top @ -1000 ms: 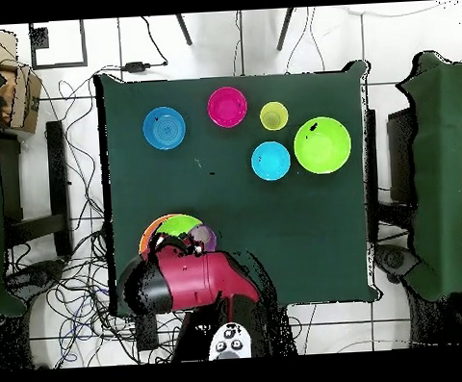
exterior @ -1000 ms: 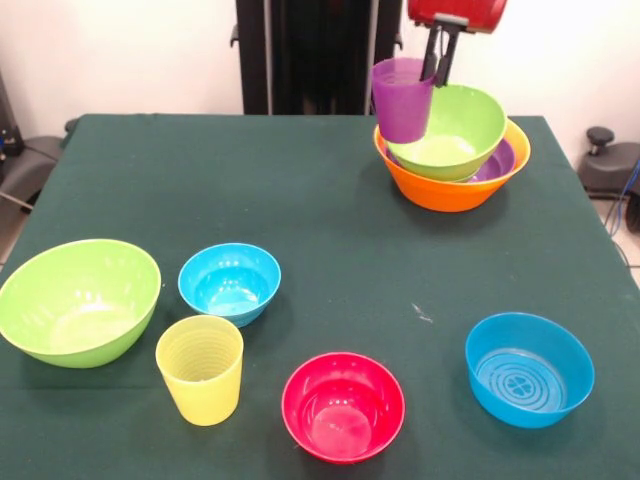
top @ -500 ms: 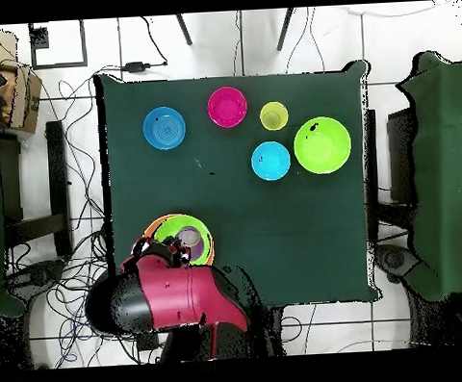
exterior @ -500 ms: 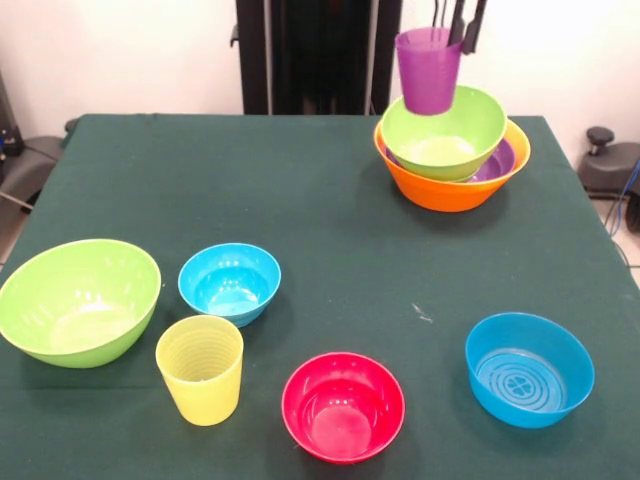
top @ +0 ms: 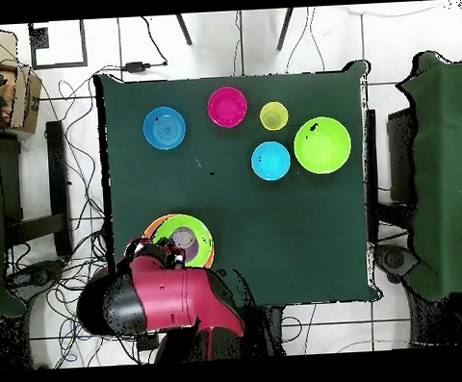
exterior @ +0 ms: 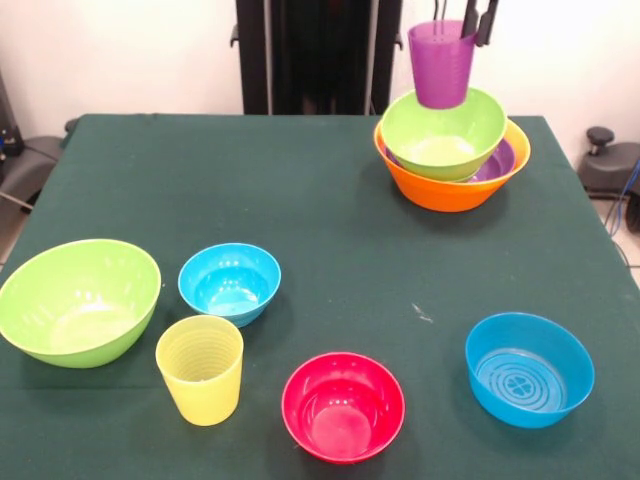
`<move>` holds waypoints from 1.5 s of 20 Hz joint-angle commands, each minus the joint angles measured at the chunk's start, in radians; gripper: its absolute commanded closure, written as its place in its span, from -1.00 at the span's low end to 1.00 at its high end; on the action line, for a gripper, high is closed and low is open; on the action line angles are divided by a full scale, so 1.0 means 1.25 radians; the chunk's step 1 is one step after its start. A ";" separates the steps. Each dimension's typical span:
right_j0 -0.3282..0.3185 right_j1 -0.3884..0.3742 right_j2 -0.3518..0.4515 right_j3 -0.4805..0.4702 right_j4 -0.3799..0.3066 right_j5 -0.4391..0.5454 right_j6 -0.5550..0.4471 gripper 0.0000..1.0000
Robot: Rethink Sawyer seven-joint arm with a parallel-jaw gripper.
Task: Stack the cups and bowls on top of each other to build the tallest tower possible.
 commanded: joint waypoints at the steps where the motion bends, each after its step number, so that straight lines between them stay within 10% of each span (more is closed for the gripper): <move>1: 0.007 0.082 0.013 0.009 0.020 -0.007 0.135 1.00; 2: 0.010 0.084 0.011 0.013 0.019 -0.028 0.139 1.00; 3: 0.019 0.087 0.000 0.012 0.018 -0.046 0.147 -1.00; 30: 0.015 0.106 -0.014 -0.064 0.022 0.025 0.097 -1.00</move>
